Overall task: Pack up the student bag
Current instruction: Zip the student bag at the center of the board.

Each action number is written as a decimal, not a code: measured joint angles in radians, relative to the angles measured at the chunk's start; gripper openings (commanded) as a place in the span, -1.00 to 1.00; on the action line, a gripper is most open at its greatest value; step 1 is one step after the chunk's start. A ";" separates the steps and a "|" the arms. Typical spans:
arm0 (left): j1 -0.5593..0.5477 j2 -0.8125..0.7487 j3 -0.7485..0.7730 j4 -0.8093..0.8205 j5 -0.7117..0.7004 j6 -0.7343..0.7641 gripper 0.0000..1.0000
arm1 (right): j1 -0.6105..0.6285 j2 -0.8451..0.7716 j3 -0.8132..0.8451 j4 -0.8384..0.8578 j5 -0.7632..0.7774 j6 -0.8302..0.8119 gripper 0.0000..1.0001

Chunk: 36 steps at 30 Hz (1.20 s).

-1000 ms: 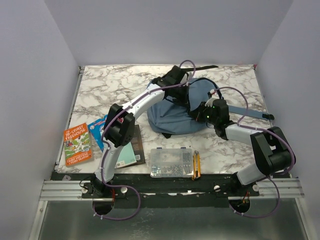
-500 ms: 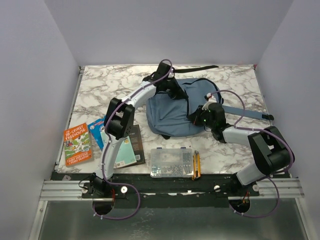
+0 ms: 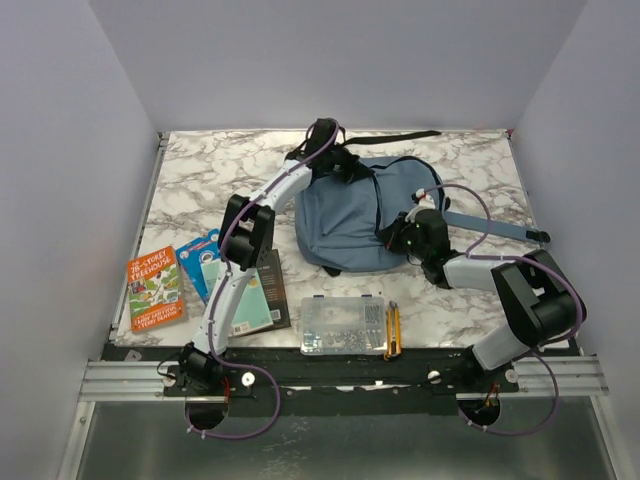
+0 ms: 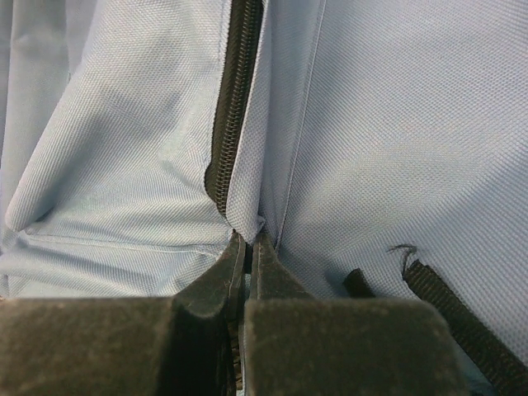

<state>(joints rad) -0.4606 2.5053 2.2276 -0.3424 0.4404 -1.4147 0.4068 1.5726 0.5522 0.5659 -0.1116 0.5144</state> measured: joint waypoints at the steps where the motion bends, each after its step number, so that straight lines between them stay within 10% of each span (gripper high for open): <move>1: 0.000 0.019 0.021 0.002 0.001 -0.012 -1.00 | 0.000 -0.003 -0.001 0.002 0.008 0.000 -0.99; 10: 0.003 0.069 0.100 0.008 -0.012 -0.041 -1.00 | 0.001 -0.027 -0.007 0.018 0.035 -0.003 -0.99; 14: 0.008 0.063 0.079 0.037 0.006 -0.027 -1.00 | 0.005 -0.054 0.023 -0.045 0.035 0.003 -0.24; 20: 0.046 -0.006 -0.051 0.173 0.038 -0.027 -1.00 | 0.026 -0.055 0.132 -0.232 -0.016 0.027 0.05; 36: 0.035 -0.119 -0.240 0.341 0.122 -0.028 -1.00 | -0.046 0.170 0.484 -0.344 -0.002 0.003 -0.23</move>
<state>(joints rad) -0.4259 2.3863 1.9873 -0.0010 0.5629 -1.4425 0.3607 1.7428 1.0363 0.2222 -0.1135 0.5179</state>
